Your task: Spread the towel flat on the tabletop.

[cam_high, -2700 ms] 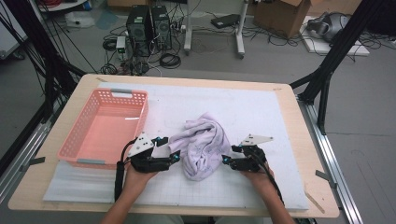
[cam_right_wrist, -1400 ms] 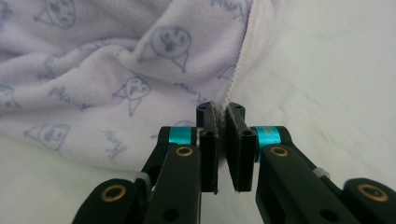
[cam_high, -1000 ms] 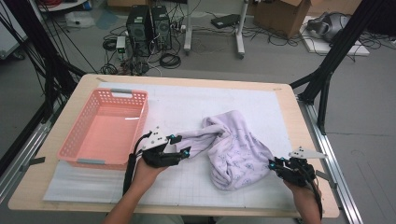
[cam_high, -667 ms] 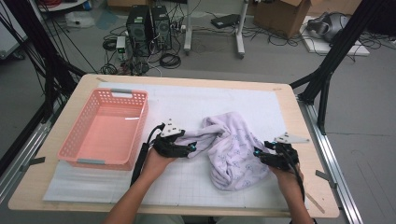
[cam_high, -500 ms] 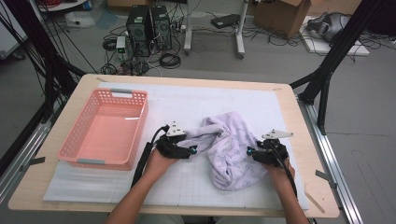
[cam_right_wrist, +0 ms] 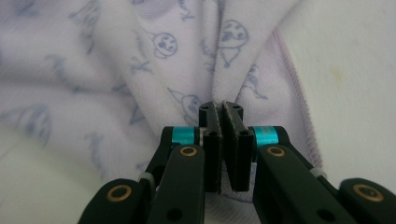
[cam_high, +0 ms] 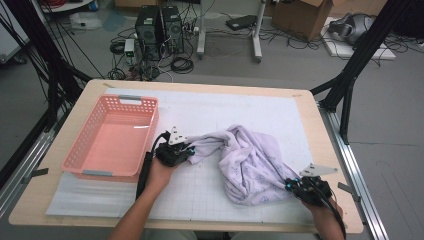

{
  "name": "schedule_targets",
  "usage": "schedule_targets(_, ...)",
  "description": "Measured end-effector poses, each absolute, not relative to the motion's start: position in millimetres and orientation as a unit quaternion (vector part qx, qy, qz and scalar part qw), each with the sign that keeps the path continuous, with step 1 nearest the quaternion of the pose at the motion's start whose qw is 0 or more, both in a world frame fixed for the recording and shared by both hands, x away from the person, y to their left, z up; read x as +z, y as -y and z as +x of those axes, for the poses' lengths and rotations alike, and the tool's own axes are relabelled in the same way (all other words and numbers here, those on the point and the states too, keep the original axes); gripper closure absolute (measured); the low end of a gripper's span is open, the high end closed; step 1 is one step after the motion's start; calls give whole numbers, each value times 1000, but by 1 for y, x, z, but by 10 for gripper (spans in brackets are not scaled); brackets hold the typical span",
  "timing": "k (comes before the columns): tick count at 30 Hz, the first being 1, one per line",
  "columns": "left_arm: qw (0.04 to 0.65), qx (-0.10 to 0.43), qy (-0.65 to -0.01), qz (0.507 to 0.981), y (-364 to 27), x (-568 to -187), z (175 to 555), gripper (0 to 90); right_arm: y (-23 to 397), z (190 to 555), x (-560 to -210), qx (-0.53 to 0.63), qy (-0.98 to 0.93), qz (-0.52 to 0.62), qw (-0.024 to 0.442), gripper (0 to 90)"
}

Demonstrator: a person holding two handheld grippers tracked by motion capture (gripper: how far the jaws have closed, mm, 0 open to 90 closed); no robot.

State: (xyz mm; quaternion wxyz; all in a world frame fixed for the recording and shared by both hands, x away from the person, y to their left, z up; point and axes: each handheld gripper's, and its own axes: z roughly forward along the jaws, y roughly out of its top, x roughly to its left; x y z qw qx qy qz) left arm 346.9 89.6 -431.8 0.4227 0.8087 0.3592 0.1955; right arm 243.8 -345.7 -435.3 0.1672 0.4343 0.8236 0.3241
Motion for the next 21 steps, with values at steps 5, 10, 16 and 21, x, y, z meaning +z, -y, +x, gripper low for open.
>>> schedule_targets(5, 439, 189, -373, 795, -97, -432, 348, 734, 358, 217, -430, 343, -821, 430, 152, 815)
schedule_targets(10, 482, 180, -357, 780, -94, -424, 341, 457, 346, 233, -415, 384, -798, 422, 192, 570)
schedule_targets(16, 455, 169, -350, 801, -83, -435, 349, 379, 310, 289, -416, 387, -800, 411, 203, 443)
schedule_targets(21, 431, 155, -366, 810, -78, -450, 360, 380, 278, 328, -430, 327, -841, 391, 182, 412)
